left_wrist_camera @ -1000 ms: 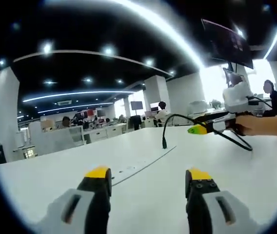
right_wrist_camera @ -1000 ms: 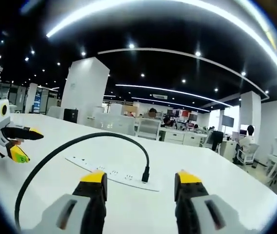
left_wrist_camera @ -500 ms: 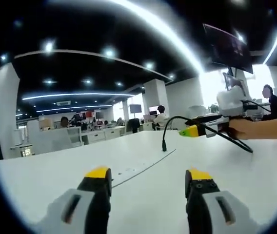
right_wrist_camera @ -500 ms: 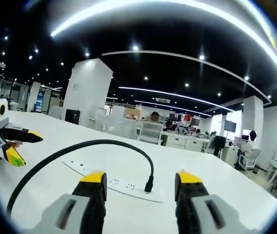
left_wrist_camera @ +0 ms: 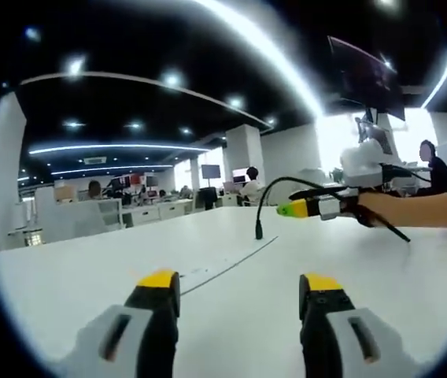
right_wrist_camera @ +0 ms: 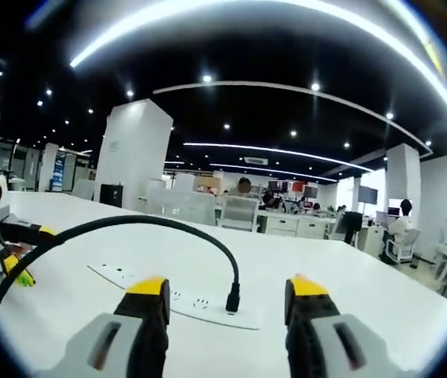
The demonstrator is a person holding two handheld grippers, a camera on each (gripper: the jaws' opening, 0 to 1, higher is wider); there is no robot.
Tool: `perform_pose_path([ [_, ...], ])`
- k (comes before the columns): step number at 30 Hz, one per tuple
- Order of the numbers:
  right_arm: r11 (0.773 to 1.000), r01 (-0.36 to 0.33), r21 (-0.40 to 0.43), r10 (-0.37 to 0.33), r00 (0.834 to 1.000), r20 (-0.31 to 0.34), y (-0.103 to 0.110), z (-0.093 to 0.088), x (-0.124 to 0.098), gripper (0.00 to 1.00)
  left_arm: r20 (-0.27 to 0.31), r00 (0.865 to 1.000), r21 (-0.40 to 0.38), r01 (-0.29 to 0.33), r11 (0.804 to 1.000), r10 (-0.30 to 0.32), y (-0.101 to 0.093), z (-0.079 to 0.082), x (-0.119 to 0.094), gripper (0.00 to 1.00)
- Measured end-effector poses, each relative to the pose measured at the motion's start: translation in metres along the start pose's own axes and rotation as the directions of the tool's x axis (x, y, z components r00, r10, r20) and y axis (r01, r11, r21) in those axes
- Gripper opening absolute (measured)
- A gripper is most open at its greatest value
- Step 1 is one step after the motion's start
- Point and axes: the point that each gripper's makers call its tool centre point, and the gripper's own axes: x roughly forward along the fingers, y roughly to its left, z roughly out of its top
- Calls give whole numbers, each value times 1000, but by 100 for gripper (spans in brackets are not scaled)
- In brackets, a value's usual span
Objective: Locate the USB plug end of the data cable currently connected to the USB port on the desk. Grip the plug, withdraw it from the port, and place it onto the desktop.
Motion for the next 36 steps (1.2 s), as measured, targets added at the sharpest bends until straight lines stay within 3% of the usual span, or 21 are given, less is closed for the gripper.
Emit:
perform_pose_path([
  [6,1000,5,16,-5,1000,11,-4,-1,5,62,1,999,10,47,999,-47,-14,-1,19,61],
  [17,1000,-8,16,8,1000,-1,8,-3,33,65,9,999,27,52,998,-52,-10,1,43,61],
  [30,1000,-4,19,4,1000,-3,12,-8,56,66,16,999,-5,30,1000,-30,14,-3,52,61],
  [36,998,5,59,-4,1000,-10,6,-14,64,67,28,999,-3,44,999,-44,20,-4,59,61],
])
